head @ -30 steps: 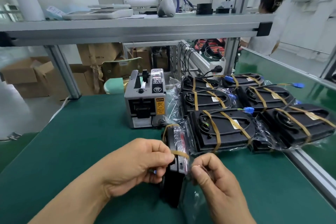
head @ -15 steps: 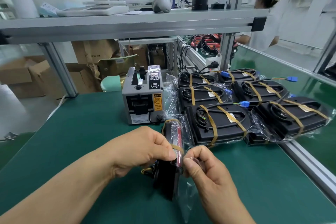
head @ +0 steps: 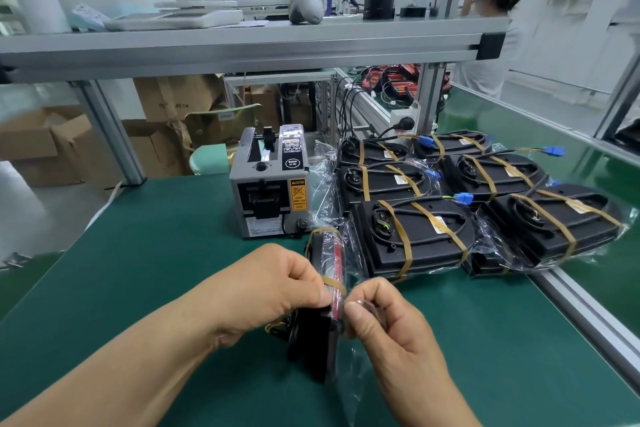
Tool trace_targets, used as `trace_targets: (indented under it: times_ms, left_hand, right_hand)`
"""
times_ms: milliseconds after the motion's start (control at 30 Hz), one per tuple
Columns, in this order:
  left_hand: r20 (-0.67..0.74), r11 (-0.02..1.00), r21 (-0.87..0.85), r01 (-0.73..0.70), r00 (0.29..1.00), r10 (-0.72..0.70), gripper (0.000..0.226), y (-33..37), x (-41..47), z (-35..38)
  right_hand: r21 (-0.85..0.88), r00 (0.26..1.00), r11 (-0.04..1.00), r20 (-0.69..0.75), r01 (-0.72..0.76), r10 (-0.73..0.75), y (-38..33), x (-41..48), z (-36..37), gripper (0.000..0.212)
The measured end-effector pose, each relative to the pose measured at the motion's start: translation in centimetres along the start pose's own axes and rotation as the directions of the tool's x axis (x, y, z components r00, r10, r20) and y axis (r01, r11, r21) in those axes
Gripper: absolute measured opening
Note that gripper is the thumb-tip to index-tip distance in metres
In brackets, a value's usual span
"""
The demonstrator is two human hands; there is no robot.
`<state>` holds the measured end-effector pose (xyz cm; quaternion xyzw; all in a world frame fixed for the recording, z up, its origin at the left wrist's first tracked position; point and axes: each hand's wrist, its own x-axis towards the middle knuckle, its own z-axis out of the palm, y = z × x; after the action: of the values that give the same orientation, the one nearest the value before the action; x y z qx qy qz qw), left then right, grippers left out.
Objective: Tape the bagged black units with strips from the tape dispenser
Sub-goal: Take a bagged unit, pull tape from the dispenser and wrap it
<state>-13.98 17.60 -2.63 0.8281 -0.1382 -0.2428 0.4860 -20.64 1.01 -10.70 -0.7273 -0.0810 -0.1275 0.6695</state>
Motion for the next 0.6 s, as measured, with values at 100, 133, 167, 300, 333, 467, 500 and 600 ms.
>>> trace_targets:
  times_ms: [100,133,167,300,333,467,500,600]
  left_hand:
    - [-0.044,0.999,0.03,-0.018,0.999,0.019,0.02,-0.4,-0.1,0.2]
    - [-0.059,0.999,0.045,-0.025,0.998,0.028,0.019,-0.5,-0.2,0.3]
    - [-0.072,0.998,0.053,-0.033,0.997,0.037,0.017,-0.7,-0.3,0.4]
    - [-0.165,0.997,0.034,-0.071,0.983,0.076,0.017,-1.7,-0.8,1.2]
    - [-0.193,0.998,0.002,-0.066,0.979,0.065,0.02,-1.9,-0.8,1.5]
    - [-0.278,0.989,-0.137,-0.045,0.961,0.006,0.014,-2.4,-0.8,2.2]
    - [-0.279,0.986,-0.162,-0.045,0.96,-0.003,0.016,-2.5,-0.9,2.4]
    - [-0.242,0.977,-0.208,-0.05,0.97,-0.002,0.017,-2.8,-1.1,2.3]
  right_hand:
    - [0.021,1.0,1.0,0.005,0.0,0.0,0.2,0.0,0.1,0.018]
    - [0.029,1.0,1.0,0.009,0.0,0.0,0.2,0.0,0.1,0.02]
    - [0.035,1.0,0.999,0.014,-0.001,0.001,0.3,0.0,0.2,0.021]
    - [0.041,1.0,0.999,0.023,0.0,-0.001,0.2,-0.1,0.3,0.017]
    - [0.043,1.0,0.999,0.021,-0.002,0.001,0.2,-0.1,0.3,0.017]
    - [0.073,0.999,0.997,0.029,-0.025,0.023,-0.2,0.0,0.5,0.024]
    - [0.083,0.999,0.996,0.035,-0.03,0.027,-0.3,0.1,0.6,0.022]
    - [0.112,0.998,0.993,0.05,-0.043,0.037,-0.3,0.0,0.7,0.013]
